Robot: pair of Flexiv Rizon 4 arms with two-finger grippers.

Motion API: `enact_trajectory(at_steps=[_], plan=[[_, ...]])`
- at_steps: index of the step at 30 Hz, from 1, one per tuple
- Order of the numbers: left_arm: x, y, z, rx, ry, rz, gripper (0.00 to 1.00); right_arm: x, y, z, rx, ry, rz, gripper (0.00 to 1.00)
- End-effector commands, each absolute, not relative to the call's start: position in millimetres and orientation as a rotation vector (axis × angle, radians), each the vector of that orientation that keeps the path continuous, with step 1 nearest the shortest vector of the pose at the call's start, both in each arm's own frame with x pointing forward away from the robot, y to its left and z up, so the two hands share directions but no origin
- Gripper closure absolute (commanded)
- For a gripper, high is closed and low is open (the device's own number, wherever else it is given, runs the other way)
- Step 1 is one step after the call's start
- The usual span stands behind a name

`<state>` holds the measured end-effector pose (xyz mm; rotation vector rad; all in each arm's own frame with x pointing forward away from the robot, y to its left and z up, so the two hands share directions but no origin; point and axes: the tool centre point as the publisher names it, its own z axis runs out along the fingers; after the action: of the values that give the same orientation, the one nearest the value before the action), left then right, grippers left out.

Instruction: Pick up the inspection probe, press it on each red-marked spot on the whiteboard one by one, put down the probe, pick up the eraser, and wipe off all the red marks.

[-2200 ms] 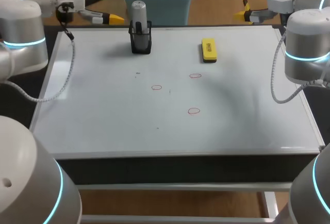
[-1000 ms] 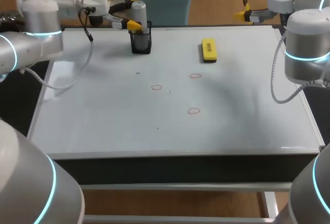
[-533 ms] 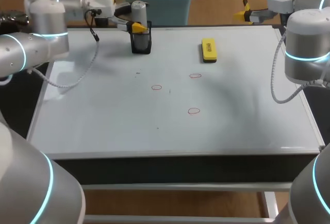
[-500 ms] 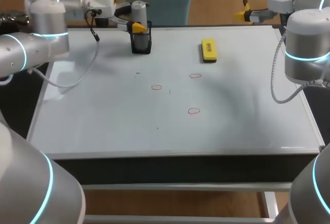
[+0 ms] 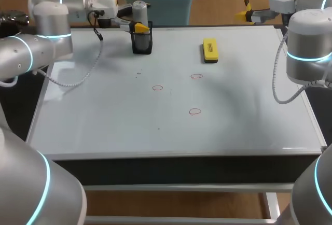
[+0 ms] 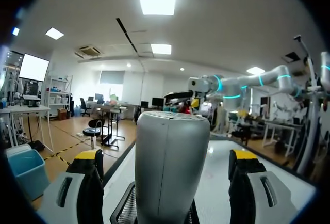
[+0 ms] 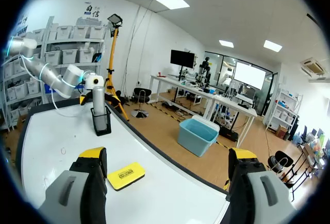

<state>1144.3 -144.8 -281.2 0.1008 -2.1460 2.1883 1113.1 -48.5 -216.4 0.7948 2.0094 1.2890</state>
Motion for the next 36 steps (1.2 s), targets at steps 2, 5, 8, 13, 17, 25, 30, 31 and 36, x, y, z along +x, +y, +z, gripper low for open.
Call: enact_trajectory(at_steps=[2,5,8,13,17,25,30,31,36], plan=[[1150.5,-144.7,-284.6,0.073,-2.128,2.179,0.6,1113.5,-49.0,-216.3,0.794,2.011,1.289,0.0],[1151.1,-143.9,-284.6,0.076,-2.124,2.185,0.89,1113.5,-49.0,-216.3,0.794,2.011,1.289,0.0],[1149.7,-142.5,-281.3,0.063,-2.128,2.189,1.0,1113.5,-49.0,-216.3,0.794,2.011,1.289,0.0],[1144.3,-141.3,-270.8,0.039,-2.133,2.201,1.0,1113.5,-49.0,-216.3,0.794,2.011,1.289,0.0],[1140.7,-140.6,-262.5,0.023,-2.143,2.213,1.0,1113.5,-49.0,-216.3,0.794,2.011,1.289,0.0],[1134.2,-141.5,-243.3,0.005,-2.172,2.222,1.0,1113.5,-49.0,-216.3,0.794,2.011,1.289,0.0],[1131.1,-143.1,-226.4,0.01,-2.198,2.195,1.0,1113.5,-49.0,-216.3,0.794,2.011,1.289,0.0],[1131.0,-142.5,-223.3,0.011,-2.199,2.194,1.0,1113.5,-49.0,-216.3,0.794,2.011,1.289,0.0],[1130.9,-140.3,-208.2,0.045,-2.23,2.17,1.0,1113.5,-49.0,-216.3,0.794,2.011,1.289,0.0]])
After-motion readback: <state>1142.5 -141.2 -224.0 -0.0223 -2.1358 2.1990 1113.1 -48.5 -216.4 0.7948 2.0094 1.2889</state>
